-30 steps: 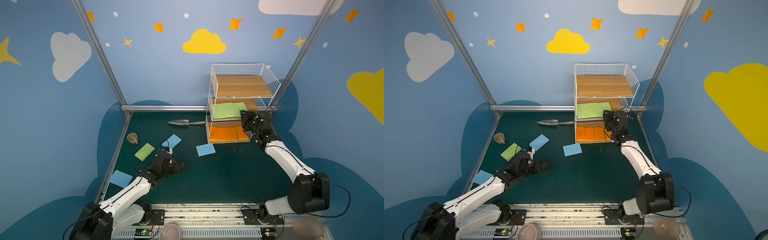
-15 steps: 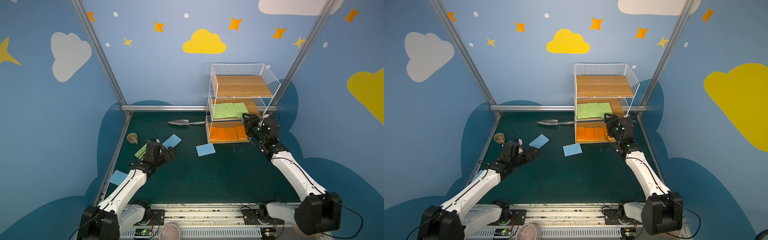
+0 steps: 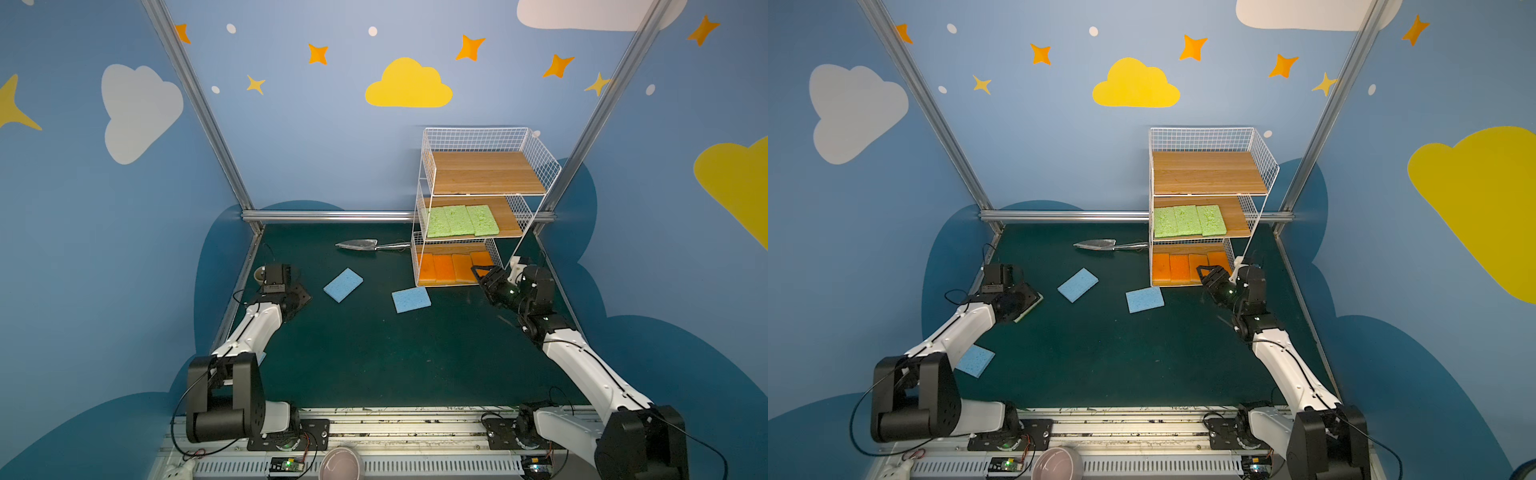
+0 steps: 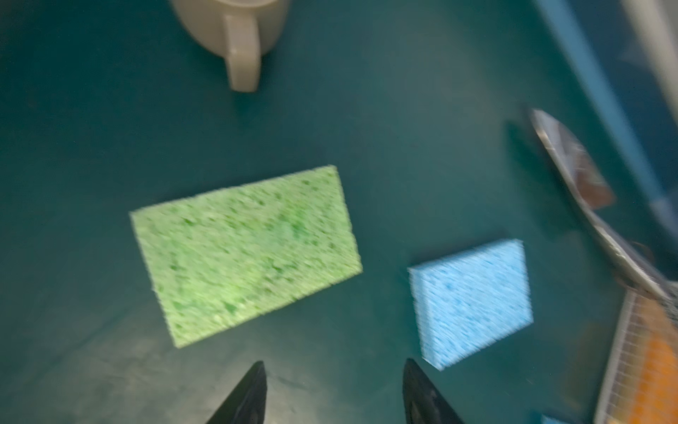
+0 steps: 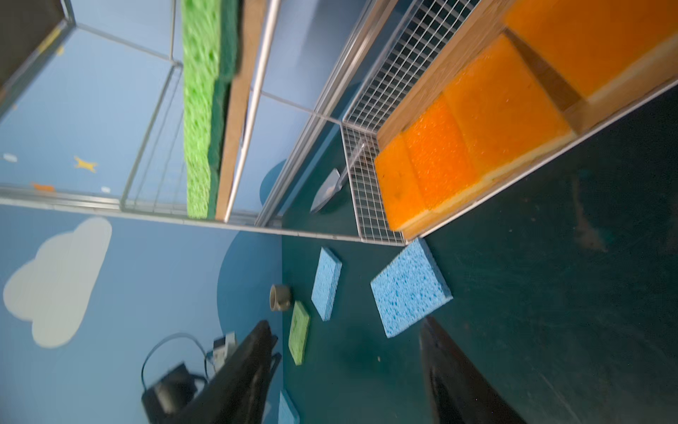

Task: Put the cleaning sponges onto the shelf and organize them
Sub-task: 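Grasp the green sponge on the table with the left gripper while the right withdraws, then carry the green sponge toward the right gripper while the right approaches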

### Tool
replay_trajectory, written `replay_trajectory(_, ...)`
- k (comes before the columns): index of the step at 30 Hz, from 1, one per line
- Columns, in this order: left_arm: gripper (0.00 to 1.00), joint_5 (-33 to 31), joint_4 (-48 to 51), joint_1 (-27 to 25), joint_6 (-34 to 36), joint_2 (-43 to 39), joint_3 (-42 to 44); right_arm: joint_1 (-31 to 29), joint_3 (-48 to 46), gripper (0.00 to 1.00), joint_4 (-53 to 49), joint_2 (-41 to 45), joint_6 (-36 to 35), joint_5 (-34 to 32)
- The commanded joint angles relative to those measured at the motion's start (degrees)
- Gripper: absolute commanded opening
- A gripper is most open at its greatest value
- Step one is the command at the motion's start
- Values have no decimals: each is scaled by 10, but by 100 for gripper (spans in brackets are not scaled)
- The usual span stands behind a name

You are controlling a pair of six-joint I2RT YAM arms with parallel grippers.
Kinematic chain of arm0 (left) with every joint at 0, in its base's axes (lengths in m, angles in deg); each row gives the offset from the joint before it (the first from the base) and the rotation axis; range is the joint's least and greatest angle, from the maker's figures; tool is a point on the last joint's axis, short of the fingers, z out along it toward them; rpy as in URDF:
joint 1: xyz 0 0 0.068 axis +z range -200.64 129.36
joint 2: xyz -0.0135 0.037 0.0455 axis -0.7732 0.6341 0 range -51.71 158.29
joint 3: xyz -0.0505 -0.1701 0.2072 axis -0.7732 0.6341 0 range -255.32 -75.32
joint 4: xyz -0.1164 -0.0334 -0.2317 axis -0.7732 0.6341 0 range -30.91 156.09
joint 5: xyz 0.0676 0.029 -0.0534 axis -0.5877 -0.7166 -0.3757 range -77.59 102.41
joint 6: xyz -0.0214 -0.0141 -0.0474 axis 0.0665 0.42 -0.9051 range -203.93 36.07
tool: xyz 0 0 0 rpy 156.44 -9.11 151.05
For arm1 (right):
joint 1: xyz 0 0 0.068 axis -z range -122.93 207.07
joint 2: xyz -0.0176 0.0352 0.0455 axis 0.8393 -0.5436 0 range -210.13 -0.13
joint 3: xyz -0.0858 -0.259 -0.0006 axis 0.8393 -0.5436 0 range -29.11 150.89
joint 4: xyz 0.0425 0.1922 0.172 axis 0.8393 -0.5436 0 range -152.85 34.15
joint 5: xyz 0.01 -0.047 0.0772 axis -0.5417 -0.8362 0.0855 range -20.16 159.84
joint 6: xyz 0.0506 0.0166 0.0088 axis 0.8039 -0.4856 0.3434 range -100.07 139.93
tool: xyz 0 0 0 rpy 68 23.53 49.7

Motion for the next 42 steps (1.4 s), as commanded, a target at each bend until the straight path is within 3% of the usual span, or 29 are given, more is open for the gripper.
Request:
replay_trajectory(1, 59, -45, 43, 2, 19, 54, -72, -4, -37, 64, 29, -5, -27, 80)
replay_trajectory(5, 54, -68, 105, 6, 40, 144, -151, -14, -48, 64, 25, -13, -36, 100)
replay_trajectory(10, 46, -70, 110, 11, 38, 203, -172, -17, -52, 64, 32, -8, -33, 102)
replay_trajectory(16, 30, -26, 99, 17, 50, 241, -191, -19, -57, 64, 28, -1, -39, 92)
replay_trajectory(23, 29, 13, 80, -14, 52, 227, -157, -19, -51, 64, 33, -26, -39, 94)
replay_trajectory(35, 31, 60, -50, -217, 22, 119, 42, -18, -24, 63, 13, -74, -39, 157)
replay_trajectory(38, 31, 49, -65, -295, 15, 111, 59, -19, -24, 62, -7, -78, -51, 168)
replay_trajectory(42, 31, 50, -88, -394, 2, 141, 21, -19, -23, 59, -19, -102, -63, 192)
